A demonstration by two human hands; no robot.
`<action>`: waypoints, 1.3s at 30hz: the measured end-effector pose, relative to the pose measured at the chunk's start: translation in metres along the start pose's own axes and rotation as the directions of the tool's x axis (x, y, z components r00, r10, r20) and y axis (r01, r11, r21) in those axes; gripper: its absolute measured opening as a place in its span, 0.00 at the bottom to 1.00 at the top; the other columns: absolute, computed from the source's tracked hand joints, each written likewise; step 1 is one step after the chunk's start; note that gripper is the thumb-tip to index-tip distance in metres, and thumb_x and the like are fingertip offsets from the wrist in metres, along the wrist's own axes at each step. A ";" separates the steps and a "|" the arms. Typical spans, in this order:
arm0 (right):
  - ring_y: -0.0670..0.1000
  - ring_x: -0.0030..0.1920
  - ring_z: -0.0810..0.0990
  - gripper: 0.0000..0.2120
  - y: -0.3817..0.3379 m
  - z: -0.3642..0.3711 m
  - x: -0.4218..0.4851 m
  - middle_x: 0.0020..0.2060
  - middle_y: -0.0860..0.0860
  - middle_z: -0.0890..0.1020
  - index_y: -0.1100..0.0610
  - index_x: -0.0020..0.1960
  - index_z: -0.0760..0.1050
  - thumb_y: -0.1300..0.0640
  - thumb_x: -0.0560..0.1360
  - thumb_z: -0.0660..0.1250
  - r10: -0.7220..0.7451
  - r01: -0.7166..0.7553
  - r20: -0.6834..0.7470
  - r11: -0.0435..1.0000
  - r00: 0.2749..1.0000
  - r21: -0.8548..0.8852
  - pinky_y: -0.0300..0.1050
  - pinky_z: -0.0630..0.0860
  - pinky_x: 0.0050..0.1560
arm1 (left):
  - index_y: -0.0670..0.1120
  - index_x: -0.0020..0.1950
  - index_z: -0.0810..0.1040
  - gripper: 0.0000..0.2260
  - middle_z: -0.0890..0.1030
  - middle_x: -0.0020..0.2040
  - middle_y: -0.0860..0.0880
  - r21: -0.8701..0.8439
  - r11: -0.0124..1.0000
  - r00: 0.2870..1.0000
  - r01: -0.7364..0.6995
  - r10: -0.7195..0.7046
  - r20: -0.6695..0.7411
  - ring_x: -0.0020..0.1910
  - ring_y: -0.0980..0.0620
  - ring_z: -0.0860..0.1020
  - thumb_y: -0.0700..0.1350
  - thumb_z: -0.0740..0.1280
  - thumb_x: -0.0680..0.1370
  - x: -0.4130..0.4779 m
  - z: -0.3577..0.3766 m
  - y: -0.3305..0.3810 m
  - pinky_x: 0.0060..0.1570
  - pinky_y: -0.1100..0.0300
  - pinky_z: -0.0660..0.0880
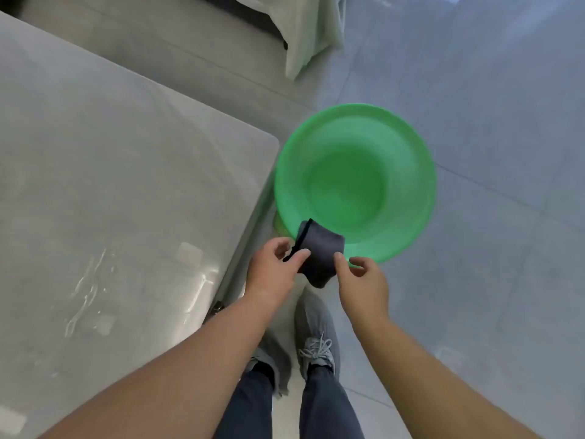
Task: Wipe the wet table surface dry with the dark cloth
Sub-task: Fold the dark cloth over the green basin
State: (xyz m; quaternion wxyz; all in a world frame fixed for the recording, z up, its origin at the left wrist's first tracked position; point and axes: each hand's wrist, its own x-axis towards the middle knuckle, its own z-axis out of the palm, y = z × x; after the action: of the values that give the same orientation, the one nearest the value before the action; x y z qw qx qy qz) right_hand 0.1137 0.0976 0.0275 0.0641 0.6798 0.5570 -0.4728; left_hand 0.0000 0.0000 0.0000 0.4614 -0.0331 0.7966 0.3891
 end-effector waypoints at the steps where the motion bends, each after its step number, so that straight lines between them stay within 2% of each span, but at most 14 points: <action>1: 0.50 0.47 0.80 0.20 -0.001 0.003 0.003 0.44 0.46 0.80 0.53 0.59 0.76 0.40 0.76 0.68 0.006 -0.006 -0.025 1.000 1.000 0.019 0.49 0.77 0.51 | 0.48 0.59 0.81 0.16 0.84 0.55 0.51 -0.015 1.000 1.000 -0.006 0.005 -0.017 0.55 0.53 0.82 0.50 0.77 0.73 0.006 0.003 -0.003 0.60 0.50 0.79; 3: 0.49 0.45 0.80 0.18 0.003 0.010 0.011 0.41 0.43 0.79 0.52 0.55 0.76 0.40 0.75 0.70 0.013 -0.011 -0.072 0.999 0.997 0.033 0.50 0.77 0.51 | 0.51 0.49 0.81 0.10 0.85 0.46 0.53 -0.018 1.000 0.998 -0.001 0.000 -0.056 0.47 0.53 0.84 0.51 0.77 0.72 0.014 0.007 -0.007 0.53 0.49 0.82; 5: 0.48 0.43 0.80 0.16 0.005 0.016 0.012 0.40 0.43 0.79 0.51 0.52 0.76 0.41 0.75 0.71 0.023 -0.017 -0.082 0.997 0.996 0.070 0.50 0.78 0.50 | 0.51 0.45 0.81 0.09 0.85 0.42 0.52 -0.055 0.998 0.998 0.023 -0.026 -0.062 0.44 0.51 0.84 0.53 0.78 0.71 0.017 0.009 -0.011 0.48 0.48 0.83; 9: 0.49 0.43 0.81 0.13 0.005 0.024 0.014 0.40 0.47 0.80 0.51 0.49 0.75 0.44 0.74 0.73 0.024 -0.013 -0.105 0.995 0.994 0.103 0.50 0.79 0.48 | 0.49 0.48 0.82 0.10 0.85 0.43 0.51 -0.034 0.998 0.999 0.053 -0.053 -0.001 0.44 0.52 0.84 0.52 0.77 0.73 0.020 0.010 -0.011 0.47 0.53 0.82; 12: 0.52 0.42 0.81 0.14 0.002 0.029 0.015 0.40 0.51 0.80 0.51 0.45 0.73 0.45 0.72 0.75 0.071 -0.052 -0.111 0.986 0.991 0.161 0.55 0.80 0.48 | 0.46 0.49 0.83 0.08 0.87 0.43 0.48 -0.137 0.985 0.991 0.108 -0.096 0.092 0.45 0.48 0.85 0.48 0.76 0.74 0.014 0.009 -0.003 0.50 0.51 0.83; 15: 0.56 0.44 0.83 0.12 -0.006 0.024 0.006 0.42 0.54 0.82 0.52 0.45 0.75 0.48 0.73 0.76 0.089 -0.060 -0.095 0.959 0.992 0.277 0.57 0.82 0.48 | 0.45 0.51 0.82 0.05 0.87 0.44 0.45 -0.241 0.963 0.984 0.122 -0.085 0.156 0.45 0.48 0.85 0.43 0.74 0.76 -0.002 0.004 0.014 0.46 0.56 0.82; 19: 0.53 0.41 0.80 0.08 -0.031 0.000 -0.022 0.44 0.56 0.82 0.54 0.46 0.74 0.54 0.77 0.73 0.027 0.000 -0.065 0.920 0.997 0.391 0.48 0.77 0.39 | 0.47 0.59 0.80 0.10 0.84 0.43 0.46 -0.356 0.931 0.975 0.085 -0.004 0.221 0.42 0.53 0.85 0.42 0.72 0.78 -0.037 -0.018 0.049 0.40 0.61 0.80; 21: 0.54 0.40 0.78 0.08 -0.052 -0.009 -0.040 0.42 0.55 0.82 0.53 0.46 0.72 0.57 0.78 0.71 -0.028 0.049 -0.055 0.902 0.998 0.429 0.47 0.74 0.39 | 0.47 0.59 0.80 0.10 0.85 0.46 0.45 -0.393 0.919 0.974 0.036 0.056 0.219 0.43 0.54 0.84 0.41 0.71 0.78 -0.052 -0.035 0.065 0.42 0.61 0.81; 26: 0.53 0.39 0.79 0.09 -0.121 0.002 -0.092 0.43 0.58 0.83 0.51 0.46 0.70 0.61 0.78 0.70 -0.253 0.212 0.060 0.899 0.966 0.382 0.51 0.75 0.42 | 0.46 0.54 0.80 0.08 0.86 0.46 0.51 -0.526 0.848 0.985 -0.062 0.136 0.103 0.43 0.59 0.83 0.35 0.68 0.79 -0.074 -0.105 0.097 0.43 0.65 0.78; 28: 0.53 0.41 0.81 0.09 -0.154 0.027 -0.117 0.45 0.58 0.84 0.52 0.48 0.70 0.63 0.78 0.69 -0.350 0.282 0.160 0.897 0.923 0.340 0.52 0.77 0.43 | 0.48 0.56 0.80 0.10 0.86 0.50 0.48 -0.591 0.803 0.994 -0.078 0.110 0.017 0.48 0.55 0.84 0.34 0.67 0.80 -0.079 -0.149 0.098 0.48 0.62 0.80; 31: 0.53 0.46 0.84 0.11 -0.187 0.062 -0.132 0.47 0.52 0.86 0.52 0.54 0.71 0.65 0.78 0.68 -0.437 0.369 0.271 0.890 0.858 0.267 0.53 0.80 0.48 | 0.51 0.62 0.77 0.14 0.85 0.56 0.49 -0.636 0.768 0.997 -0.075 0.050 -0.058 0.54 0.53 0.84 0.35 0.65 0.81 -0.087 -0.196 0.097 0.55 0.56 0.81; 34: 0.51 0.50 0.85 0.16 -0.219 0.117 -0.160 0.52 0.49 0.85 0.48 0.62 0.71 0.64 0.79 0.67 -0.464 0.430 0.413 0.885 0.783 0.180 0.55 0.81 0.53 | 0.54 0.62 0.75 0.15 0.86 0.55 0.48 -0.650 0.751 0.987 -0.116 0.014 -0.160 0.52 0.53 0.85 0.35 0.63 0.82 -0.094 -0.258 0.082 0.52 0.58 0.82; 36: 0.50 0.54 0.84 0.17 -0.234 0.152 -0.176 0.56 0.48 0.83 0.45 0.62 0.71 0.64 0.80 0.66 -0.471 0.476 0.493 0.870 0.731 0.126 0.57 0.82 0.55 | 0.54 0.65 0.74 0.17 0.85 0.56 0.48 -0.642 0.757 0.976 -0.119 -0.028 -0.214 0.53 0.52 0.84 0.35 0.63 0.82 -0.093 -0.291 0.069 0.51 0.58 0.82; 39: 0.49 0.57 0.82 0.19 -0.250 0.194 -0.190 0.61 0.47 0.81 0.47 0.66 0.71 0.63 0.80 0.65 -0.465 0.529 0.577 0.846 0.672 0.065 0.56 0.82 0.54 | 0.55 0.69 0.73 0.19 0.84 0.54 0.48 -0.602 0.792 0.958 -0.101 -0.085 -0.274 0.52 0.51 0.84 0.37 0.63 0.82 -0.084 -0.325 0.049 0.56 0.51 0.81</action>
State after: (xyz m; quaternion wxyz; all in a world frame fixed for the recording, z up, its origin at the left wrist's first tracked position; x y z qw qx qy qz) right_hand -0.1886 -0.0604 0.1675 0.1333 0.3237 0.6996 -0.6229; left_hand -0.2030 -0.2032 0.1812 0.3040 -0.2324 0.6868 0.6180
